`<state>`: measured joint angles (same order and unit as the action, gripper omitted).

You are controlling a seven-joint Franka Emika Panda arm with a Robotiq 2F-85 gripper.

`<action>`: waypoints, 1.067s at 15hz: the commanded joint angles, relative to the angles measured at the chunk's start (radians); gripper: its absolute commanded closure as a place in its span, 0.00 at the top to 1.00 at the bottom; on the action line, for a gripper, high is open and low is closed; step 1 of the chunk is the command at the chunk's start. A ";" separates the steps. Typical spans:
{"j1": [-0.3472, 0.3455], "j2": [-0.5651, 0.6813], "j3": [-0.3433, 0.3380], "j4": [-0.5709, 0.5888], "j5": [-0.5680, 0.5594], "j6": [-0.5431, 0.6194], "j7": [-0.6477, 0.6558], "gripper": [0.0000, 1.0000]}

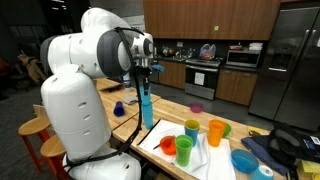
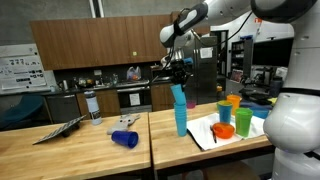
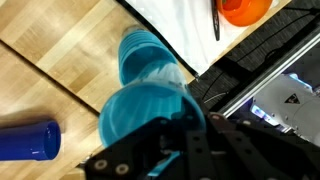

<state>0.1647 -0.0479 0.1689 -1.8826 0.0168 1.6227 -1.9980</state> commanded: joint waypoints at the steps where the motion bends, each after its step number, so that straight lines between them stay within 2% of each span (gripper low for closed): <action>1: 0.004 0.001 -0.004 0.002 0.000 -0.003 0.001 0.05; 4: 0.004 0.000 -0.004 0.001 0.000 -0.003 0.001 0.19; 10: 0.004 -0.001 -0.004 0.000 0.000 -0.003 0.001 0.19; 11: 0.004 -0.001 -0.004 0.000 0.000 -0.003 0.001 0.44; 13: 0.004 -0.002 -0.003 -0.005 -0.003 0.014 0.007 0.50; 16: 0.004 -0.006 -0.002 -0.012 -0.008 0.036 0.005 0.69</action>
<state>0.1647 -0.0419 0.1688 -1.8859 0.0170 1.6323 -1.9968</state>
